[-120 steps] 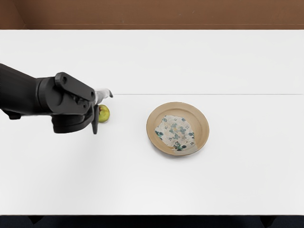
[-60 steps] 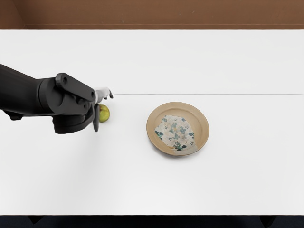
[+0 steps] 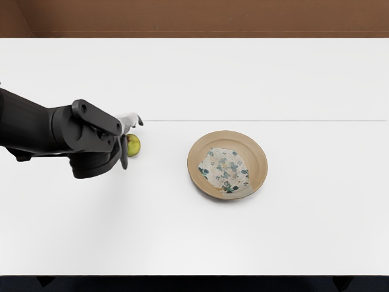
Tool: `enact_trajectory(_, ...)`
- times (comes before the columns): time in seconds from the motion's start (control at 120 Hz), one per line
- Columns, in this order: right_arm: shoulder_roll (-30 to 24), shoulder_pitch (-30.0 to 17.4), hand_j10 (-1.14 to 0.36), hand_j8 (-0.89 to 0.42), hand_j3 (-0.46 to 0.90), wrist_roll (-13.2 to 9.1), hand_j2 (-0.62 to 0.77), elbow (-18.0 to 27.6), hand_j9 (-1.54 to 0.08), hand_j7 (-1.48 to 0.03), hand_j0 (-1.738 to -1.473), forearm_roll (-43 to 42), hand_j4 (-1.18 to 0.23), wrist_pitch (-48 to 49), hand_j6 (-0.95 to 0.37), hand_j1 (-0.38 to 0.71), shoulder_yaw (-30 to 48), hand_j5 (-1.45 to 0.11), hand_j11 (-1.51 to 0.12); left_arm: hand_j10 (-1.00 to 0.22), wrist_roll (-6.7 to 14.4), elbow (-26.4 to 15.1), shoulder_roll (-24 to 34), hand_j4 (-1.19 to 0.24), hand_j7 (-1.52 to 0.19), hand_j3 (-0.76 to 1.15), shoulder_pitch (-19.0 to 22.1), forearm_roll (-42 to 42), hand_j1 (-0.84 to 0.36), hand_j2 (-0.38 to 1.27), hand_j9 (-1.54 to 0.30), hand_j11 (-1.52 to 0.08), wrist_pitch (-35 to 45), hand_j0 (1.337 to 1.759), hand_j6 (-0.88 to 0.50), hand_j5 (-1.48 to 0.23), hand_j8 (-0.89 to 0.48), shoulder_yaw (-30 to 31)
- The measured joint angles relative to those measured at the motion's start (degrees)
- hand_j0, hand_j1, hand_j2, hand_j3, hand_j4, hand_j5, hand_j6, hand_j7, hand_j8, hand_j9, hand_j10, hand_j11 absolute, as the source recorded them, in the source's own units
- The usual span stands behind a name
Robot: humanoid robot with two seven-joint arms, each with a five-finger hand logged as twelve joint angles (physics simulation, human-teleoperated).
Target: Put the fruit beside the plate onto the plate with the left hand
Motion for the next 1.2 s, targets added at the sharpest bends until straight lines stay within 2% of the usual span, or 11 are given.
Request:
enact_trajectory(0.217, 0.0, 0.0, -0.02, -0.02, 0.00, 0.0, 0.00, 0.0, -0.02, -0.02, -1.658, 0.0, -0.02, 0.0, -0.02, -0.33, 0.0, -0.02, -0.02, -0.22, -0.1, 0.5, 0.0, -0.22, -0.30, 0.00, 0.7, 0.1, 0.08, 0.05, -0.30, -0.30, -0.1, 1.658, -0.22, -0.30, -0.22, -0.1)
enact_trajectory(0.317, 0.0, 0.0, -0.02, -0.02, 0.00, 0.0, 0.00, 0.0, -0.02, -0.02, -1.658, 0.0, -0.02, 0.0, -0.02, -0.33, 0.0, -0.02, -0.02, -0.41, -0.1, 0.9, 0.0, -0.41, -0.55, 0.00, 0.3, -1.9, -0.15, 0.08, -0.55, -0.55, -1.9, 1.658, -0.40, -0.55, -0.40, -0.2)
enact_trajectory(0.367, 0.0, 0.0, -0.02, -0.02, 0.00, 0.0, 0.00, 0.0, -0.02, -0.02, -1.658, 0.0, -0.01, 0.0, -0.02, -0.33, 0.0, -0.02, -0.02, -0.51, -0.1, 0.9, 0.0, -0.52, -0.68, 0.00, 0.2, -3.6, -0.27, 0.10, -0.68, -0.68, -3.1, 1.657, -0.31, -0.67, -0.31, -0.4)
enact_trajectory(0.417, 0.0, 0.0, -0.02, -0.02, 0.00, 0.0, 0.00, 0.0, -0.02, -0.02, -1.658, 0.0, -0.01, 0.0, -0.01, -0.33, 0.0, -0.02, -0.02, -0.46, 0.0, 1.0, 0.0, -0.61, -0.77, 0.00, 0.3, -4.6, -0.36, 0.12, -0.78, -0.79, -3.8, 1.656, -0.23, -0.75, -0.23, -0.4)
enact_trajectory(0.583, 0.0, 0.0, -0.01, -0.01, 0.00, 0.0, 0.00, 0.0, -0.02, -0.02, -1.658, 0.0, -0.01, 0.0, -0.01, -0.33, 0.0, -0.02, -0.02, -0.37, -0.1, 1.0, 0.0, -0.44, -0.97, 0.00, 0.3, -7.2, -0.52, 0.30, -0.98, -1.01, -4.7, 1.652, -0.06, -0.94, -0.10, -0.2)
enact_trajectory(0.625, 0.0, 0.0, -0.01, -0.01, 0.00, 0.0, 0.00, 0.0, -0.02, -0.02, -1.658, 0.0, -0.01, 0.0, -0.01, -0.33, 0.0, -0.02, -0.02, -0.34, -0.1, 1.0, 0.0, -0.41, -1.01, 0.00, 0.2, -7.8, -0.53, 0.33, -1.02, -1.04, -4.9, 1.651, -0.03, -1.00, -0.07, -0.2)
enact_trajectory(0.675, 0.0, 0.0, -0.01, -0.01, 0.00, 0.0, 0.00, 0.0, -0.02, -0.02, -1.658, 0.0, -0.01, 0.0, -0.01, -0.33, 0.0, -0.02, -0.02, -0.32, -0.1, 1.0, 0.0, -0.39, -1.04, 0.00, 0.2, -8.2, -0.53, 0.27, -1.05, -1.07, -5.0, 1.650, -0.01, -1.04, -0.04, -0.1)
enact_trajectory(0.825, 0.0, 0.0, -0.01, -0.01, 0.00, 0.0, 0.00, 0.0, -0.02, -0.02, -1.658, 0.0, -0.01, 0.0, -0.01, -0.33, 0.0, -0.02, -0.02, -0.49, 0.0, 1.0, 0.0, -0.36, -1.10, 0.00, -0.4, -9.9, -0.52, 0.31, -1.11, -1.13, -5.4, 1.645, 0.04, -1.12, -0.04, 0.3)
enact_trajectory(0.942, 0.0, 0.0, -0.01, -0.01, 0.00, 0.0, 0.00, 0.0, -0.02, -0.02, -1.658, 0.0, -0.01, 0.0, -0.01, -0.33, 0.0, -0.02, -0.02, -0.57, 0.1, 0.9, 0.0, -0.37, -1.12, 0.00, -3.3, -13.5, -0.52, 0.36, -1.12, -1.13, -5.7, 1.647, 0.00, -1.15, -0.05, 0.9)
enact_trajectory(1.042, 0.0, 0.0, -0.01, -0.01, 0.00, 0.0, 0.00, 0.0, -0.02, -0.02, -1.658, 0.0, -0.01, 0.0, -0.01, -0.33, 0.0, -0.02, -0.02, -0.60, 0.1, 1.2, 0.1, -0.47, -1.14, 0.00, -5.0, -16.1, -0.49, 0.41, -1.15, -1.14, -5.9, 1.645, -0.07, -1.18, -0.10, 0.8)
enact_trajectory(1.2, 0.0, 0.0, -0.01, -0.01, 0.00, 0.0, 0.00, 0.0, -0.02, -0.02, -1.658, 0.0, -0.01, 0.0, -0.01, -0.33, 0.0, -0.02, -0.02, -0.65, 0.0, 1.7, 8.5, -0.53, -1.10, 0.00, -7.6, -17.4, -0.44, 0.36, -1.10, -1.12, -9.5, 1.645, -0.12, -1.17, -0.15, -7.7)
